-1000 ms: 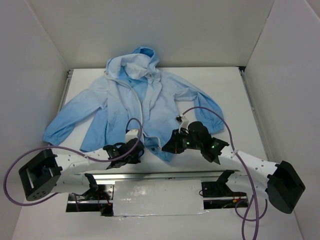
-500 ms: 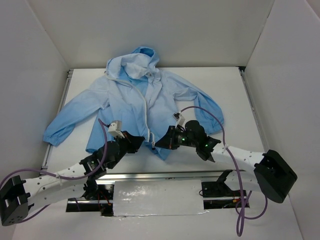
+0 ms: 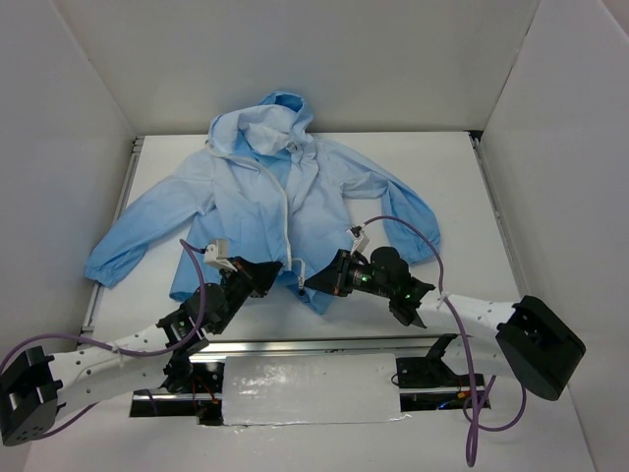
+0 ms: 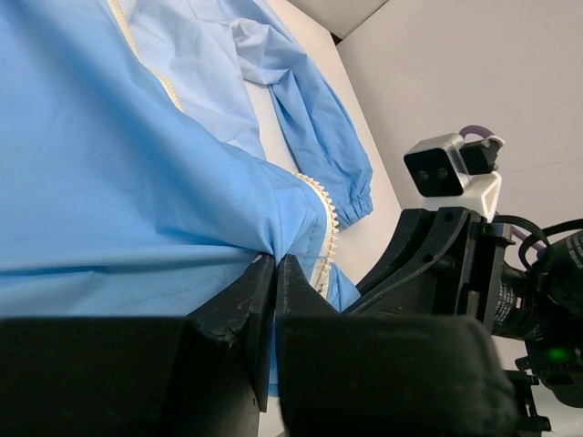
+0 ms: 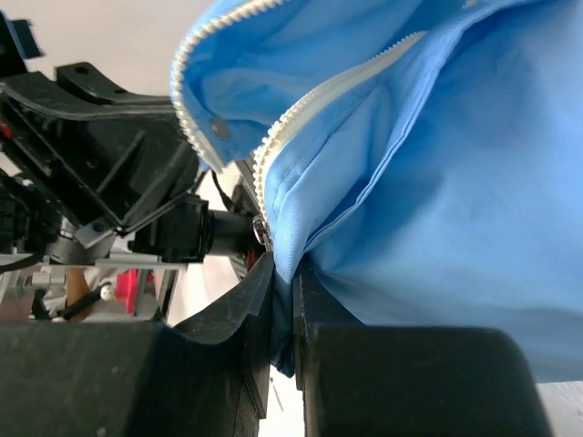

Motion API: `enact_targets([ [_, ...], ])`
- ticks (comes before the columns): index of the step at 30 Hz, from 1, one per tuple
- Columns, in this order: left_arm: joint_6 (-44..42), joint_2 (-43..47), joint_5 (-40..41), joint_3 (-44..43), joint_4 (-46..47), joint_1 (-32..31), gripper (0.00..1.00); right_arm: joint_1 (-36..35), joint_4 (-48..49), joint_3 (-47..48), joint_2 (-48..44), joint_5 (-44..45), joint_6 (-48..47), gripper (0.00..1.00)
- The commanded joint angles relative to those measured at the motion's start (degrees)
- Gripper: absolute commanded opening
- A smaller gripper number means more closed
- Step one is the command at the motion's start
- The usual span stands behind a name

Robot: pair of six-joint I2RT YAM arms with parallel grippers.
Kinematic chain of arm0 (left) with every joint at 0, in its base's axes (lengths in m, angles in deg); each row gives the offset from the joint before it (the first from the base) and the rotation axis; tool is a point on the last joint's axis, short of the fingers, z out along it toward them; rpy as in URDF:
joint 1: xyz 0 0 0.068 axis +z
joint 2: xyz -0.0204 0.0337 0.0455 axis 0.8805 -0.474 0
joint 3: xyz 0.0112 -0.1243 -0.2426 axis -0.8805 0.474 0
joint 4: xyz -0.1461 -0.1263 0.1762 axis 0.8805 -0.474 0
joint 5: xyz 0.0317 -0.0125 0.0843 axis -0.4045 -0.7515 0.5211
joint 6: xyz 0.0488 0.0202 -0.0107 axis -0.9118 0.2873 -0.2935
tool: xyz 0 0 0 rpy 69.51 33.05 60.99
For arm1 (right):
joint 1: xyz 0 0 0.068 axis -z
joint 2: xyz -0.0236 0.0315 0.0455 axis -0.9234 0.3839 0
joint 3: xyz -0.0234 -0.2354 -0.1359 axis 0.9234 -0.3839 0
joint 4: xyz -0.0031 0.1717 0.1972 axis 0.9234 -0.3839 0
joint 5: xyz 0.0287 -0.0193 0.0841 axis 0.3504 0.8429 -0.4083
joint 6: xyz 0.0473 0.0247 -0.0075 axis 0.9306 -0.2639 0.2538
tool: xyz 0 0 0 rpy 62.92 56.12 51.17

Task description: Zip up the jacket

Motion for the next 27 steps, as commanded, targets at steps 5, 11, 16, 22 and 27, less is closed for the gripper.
enact_targets([
  [5, 2.6, -1.2, 1.1, -1.7, 4.5, 0.2, 0.00, -4.5, 2.7, 1.7, -3.9, 12.6, -1.4, 0.00],
  [11, 4.3, -2.3, 2.0, -4.0, 1.3, 0.1, 0.00, -6.3, 1.3, 3.1, -3.3, 16.9, -2.3, 0.00],
  [16, 4.9, -1.8, 2.3, -4.1, 0.9, 0.1, 0.00, -7.4, 2.2, 3.8, -1.9, 18.4, -2.9, 0.00],
  [22, 5.2, -1.7, 2.6, -4.3, -0.1, 0.1, 0.00, -9.8, 1.4, 5.1, -1.7, 21.3, -5.2, 0.00],
  [27, 5.4, -2.4, 2.5, -4.9, -0.3, 0.1, 0.00, -10.3, 1.5, 5.6, -0.6, 23.1, -5.5, 0.00],
])
